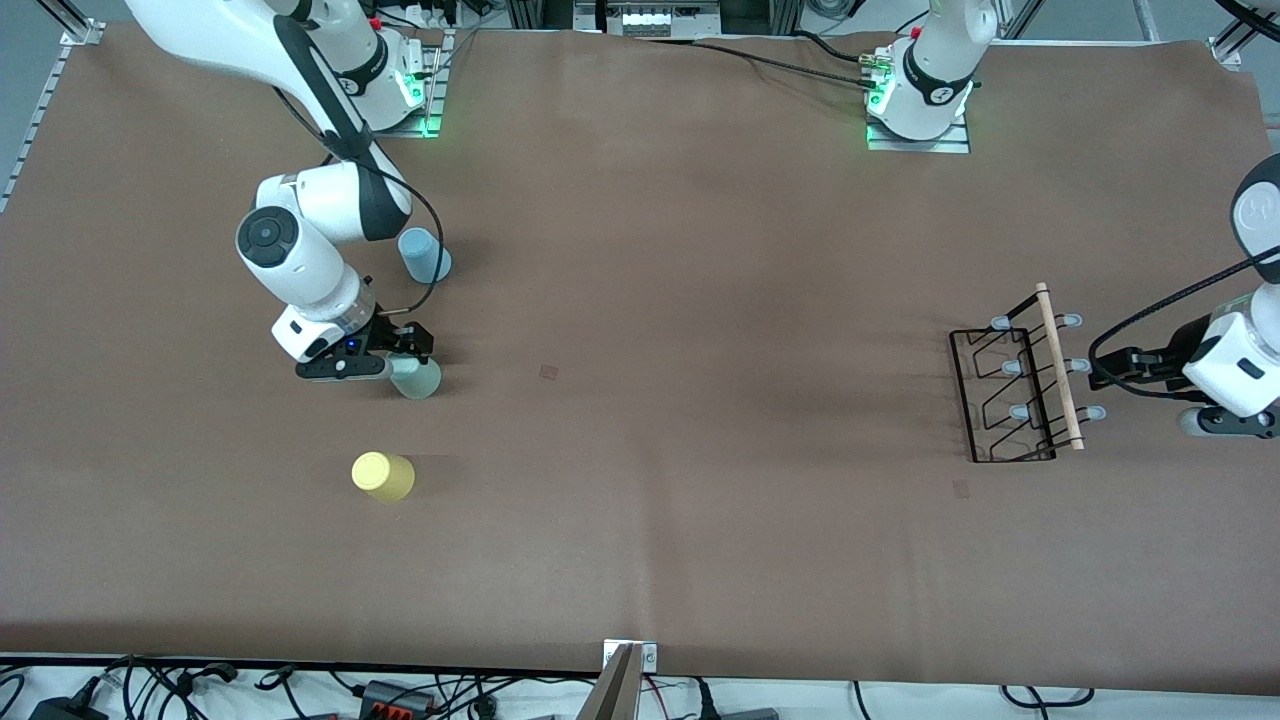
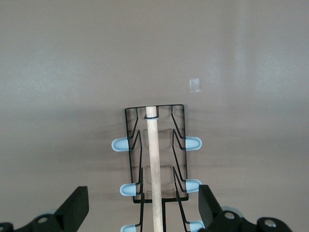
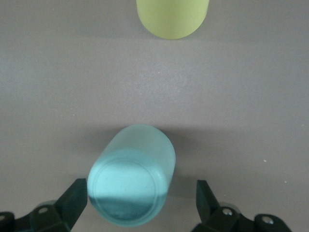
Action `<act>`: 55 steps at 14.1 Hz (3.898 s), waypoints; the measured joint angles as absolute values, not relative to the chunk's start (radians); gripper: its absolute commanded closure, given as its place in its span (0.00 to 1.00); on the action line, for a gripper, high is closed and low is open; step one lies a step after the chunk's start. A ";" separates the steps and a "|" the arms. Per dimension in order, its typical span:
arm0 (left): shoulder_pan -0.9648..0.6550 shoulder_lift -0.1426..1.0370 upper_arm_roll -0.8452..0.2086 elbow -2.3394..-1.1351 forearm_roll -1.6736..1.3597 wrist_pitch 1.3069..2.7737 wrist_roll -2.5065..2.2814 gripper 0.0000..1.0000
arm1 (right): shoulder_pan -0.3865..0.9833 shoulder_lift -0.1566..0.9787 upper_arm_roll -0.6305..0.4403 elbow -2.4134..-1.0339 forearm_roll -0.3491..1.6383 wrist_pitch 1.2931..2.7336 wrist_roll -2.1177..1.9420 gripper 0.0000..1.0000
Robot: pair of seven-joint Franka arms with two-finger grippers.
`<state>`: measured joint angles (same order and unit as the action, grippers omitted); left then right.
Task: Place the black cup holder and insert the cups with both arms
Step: 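Grasp the teal cup with the right gripper while the left gripper grasps the rack handle, then carry the rack to mid-table with the left gripper while the right gripper lifts the cup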
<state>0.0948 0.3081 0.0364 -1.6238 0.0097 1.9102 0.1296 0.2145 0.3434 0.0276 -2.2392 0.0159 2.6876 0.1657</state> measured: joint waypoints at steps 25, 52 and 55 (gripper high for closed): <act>0.121 0.200 0.035 -2.090 0.010 2.303 0.135 0.95 | 0.225 0.203 0.027 -2.191 0.013 2.483 0.120 0.82; -0.377 0.396 -0.235 -1.603 0.007 1.968 -0.568 0.99 | 0.237 -0.076 0.028 -2.202 0.013 2.062 0.120 0.83; -0.418 0.453 -0.235 -1.599 0.007 2.086 -0.653 0.99 | 0.238 -0.076 0.028 -2.202 0.013 2.061 0.120 0.83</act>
